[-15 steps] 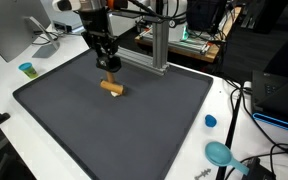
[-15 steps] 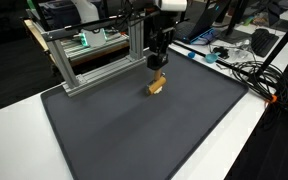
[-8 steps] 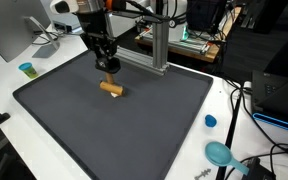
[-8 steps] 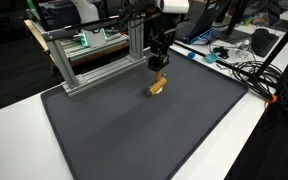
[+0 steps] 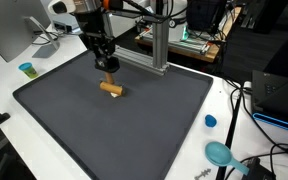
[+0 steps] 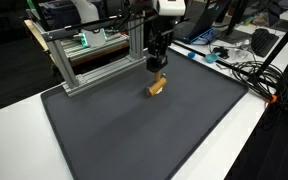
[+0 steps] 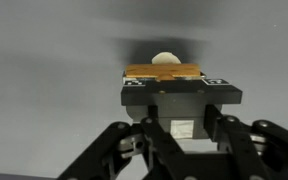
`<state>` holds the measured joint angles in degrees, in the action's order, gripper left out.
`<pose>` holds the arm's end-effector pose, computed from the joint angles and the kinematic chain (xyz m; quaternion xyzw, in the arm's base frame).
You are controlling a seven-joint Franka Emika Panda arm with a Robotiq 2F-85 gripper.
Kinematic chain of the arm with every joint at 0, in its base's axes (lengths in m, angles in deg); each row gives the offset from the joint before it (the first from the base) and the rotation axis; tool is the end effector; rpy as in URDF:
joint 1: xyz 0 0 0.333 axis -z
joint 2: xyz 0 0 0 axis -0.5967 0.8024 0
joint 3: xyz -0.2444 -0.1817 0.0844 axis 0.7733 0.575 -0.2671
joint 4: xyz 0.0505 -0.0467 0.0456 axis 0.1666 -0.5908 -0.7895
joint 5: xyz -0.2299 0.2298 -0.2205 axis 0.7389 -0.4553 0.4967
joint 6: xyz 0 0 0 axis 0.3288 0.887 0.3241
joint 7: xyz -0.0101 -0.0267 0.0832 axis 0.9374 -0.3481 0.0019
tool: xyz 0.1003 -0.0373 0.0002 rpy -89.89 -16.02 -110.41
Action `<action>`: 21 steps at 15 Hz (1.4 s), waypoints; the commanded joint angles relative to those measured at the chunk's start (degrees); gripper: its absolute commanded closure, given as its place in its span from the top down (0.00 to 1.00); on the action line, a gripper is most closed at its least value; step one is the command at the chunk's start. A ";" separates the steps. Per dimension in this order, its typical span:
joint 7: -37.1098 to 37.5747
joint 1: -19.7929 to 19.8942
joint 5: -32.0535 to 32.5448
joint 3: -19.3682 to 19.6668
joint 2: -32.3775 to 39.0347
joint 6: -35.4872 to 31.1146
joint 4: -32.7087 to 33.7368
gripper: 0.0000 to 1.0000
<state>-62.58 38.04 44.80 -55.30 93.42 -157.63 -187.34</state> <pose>0.6256 -0.0131 0.3359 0.9980 0.0623 -0.0038 0.0079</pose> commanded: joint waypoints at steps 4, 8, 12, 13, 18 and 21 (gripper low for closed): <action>-3.24 1.29 -1.99 -0.29 3.48 4.13 2.08 0.21; -2.25 0.70 -0.88 -0.12 3.65 6.69 3.13 0.21; -2.77 0.61 -0.86 -0.32 4.38 8.95 4.29 0.21; -2.80 0.59 -0.84 -0.33 4.46 9.01 4.41 0.21; -1.81 0.15 -0.04 -0.13 5.52 8.50 5.31 0.21; -0.63 -0.47 1.35 0.19 6.09 4.47 5.60 0.21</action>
<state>-64.34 38.32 44.40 -55.31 96.34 -151.16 -182.37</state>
